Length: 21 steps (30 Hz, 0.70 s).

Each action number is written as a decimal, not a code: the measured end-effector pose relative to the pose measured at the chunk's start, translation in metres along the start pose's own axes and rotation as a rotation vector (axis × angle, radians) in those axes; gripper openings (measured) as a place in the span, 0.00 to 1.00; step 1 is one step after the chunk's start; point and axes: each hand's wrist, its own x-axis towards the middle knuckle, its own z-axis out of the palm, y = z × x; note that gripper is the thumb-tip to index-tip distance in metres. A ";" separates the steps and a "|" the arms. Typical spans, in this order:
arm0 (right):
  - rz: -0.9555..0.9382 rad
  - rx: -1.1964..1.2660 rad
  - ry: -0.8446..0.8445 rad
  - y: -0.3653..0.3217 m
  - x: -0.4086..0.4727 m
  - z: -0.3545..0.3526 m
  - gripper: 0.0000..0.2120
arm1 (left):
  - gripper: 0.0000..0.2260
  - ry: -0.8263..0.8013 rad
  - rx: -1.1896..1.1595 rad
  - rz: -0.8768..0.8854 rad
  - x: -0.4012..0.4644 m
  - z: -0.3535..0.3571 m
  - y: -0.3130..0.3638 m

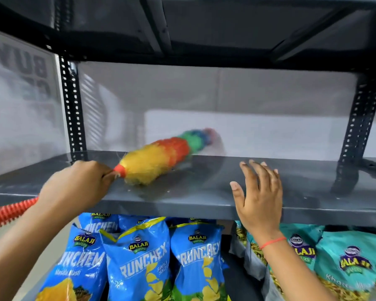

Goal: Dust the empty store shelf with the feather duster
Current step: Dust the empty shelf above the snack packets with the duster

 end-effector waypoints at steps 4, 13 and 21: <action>-0.123 -0.013 -0.041 0.003 -0.004 0.000 0.25 | 0.14 -0.162 -0.102 0.099 -0.025 0.009 0.018; -0.572 -0.120 -0.224 0.015 -0.018 0.000 0.28 | 0.14 -0.041 -0.022 -0.037 -0.043 0.008 0.018; -0.553 -0.093 -0.206 0.015 -0.020 0.000 0.29 | 0.16 -0.014 0.130 -0.123 -0.037 -0.005 0.034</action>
